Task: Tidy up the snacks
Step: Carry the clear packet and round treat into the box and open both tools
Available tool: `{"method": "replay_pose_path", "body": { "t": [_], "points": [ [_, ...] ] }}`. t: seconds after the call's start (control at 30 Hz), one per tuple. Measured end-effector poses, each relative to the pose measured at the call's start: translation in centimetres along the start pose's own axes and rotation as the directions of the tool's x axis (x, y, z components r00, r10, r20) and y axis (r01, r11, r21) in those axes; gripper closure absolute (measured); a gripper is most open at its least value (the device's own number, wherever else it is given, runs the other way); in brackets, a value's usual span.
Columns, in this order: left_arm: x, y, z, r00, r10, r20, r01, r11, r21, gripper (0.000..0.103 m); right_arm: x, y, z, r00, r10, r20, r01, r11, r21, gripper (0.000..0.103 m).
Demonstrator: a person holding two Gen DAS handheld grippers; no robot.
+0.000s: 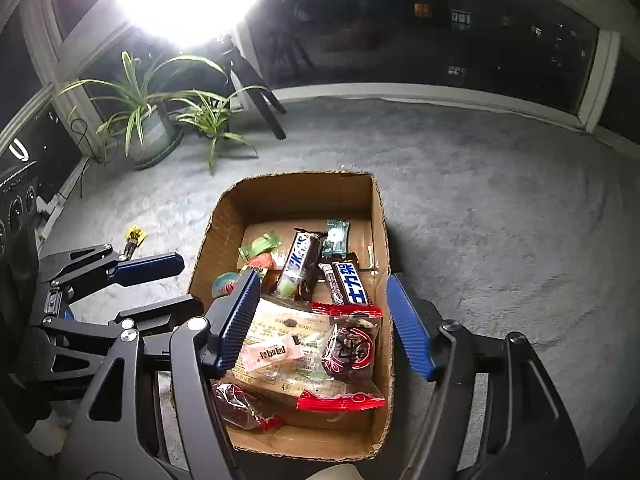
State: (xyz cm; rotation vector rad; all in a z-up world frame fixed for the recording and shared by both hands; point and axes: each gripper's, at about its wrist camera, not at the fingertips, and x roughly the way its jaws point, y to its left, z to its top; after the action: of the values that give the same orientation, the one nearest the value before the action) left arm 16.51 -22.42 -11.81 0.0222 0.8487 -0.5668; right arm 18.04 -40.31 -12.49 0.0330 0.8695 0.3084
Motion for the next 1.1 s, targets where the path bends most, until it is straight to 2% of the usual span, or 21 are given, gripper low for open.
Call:
{"method": "replay_pose_path", "body": {
  "t": [0.27, 0.63, 0.83, 1.1],
  "points": [
    [-1.2, 0.0, -0.2, 1.0, 0.019, 0.018, -0.02, 1.0, 0.012, 0.062, -0.4, 0.9, 0.3, 1.0, -0.017, 0.01, 0.016, 1.0, 0.01, 0.035],
    [-3.5, 2.8, -1.4, 0.998, 0.059, 0.034, -0.058, 0.998, -0.02, 0.062, 0.0, 4.4, 0.9, 1.0, 0.001, 0.015, 0.0, 1.0, -0.004, 0.034],
    [-5.0, 5.4, -2.3, 0.996, 0.083, 0.042, -0.081, 0.995, -0.061, 0.062, 0.9, 7.5, 1.2, 1.0, 0.015, 0.006, -0.015, 0.999, -0.035, 0.034],
    [-7.4, 10.6, -4.6, 0.991, 0.131, 0.04, -0.123, 0.979, -0.161, 0.062, 2.5, 11.4, 1.7, 0.999, 0.046, -0.015, -0.047, 0.996, -0.072, 0.034]
  ]
}}
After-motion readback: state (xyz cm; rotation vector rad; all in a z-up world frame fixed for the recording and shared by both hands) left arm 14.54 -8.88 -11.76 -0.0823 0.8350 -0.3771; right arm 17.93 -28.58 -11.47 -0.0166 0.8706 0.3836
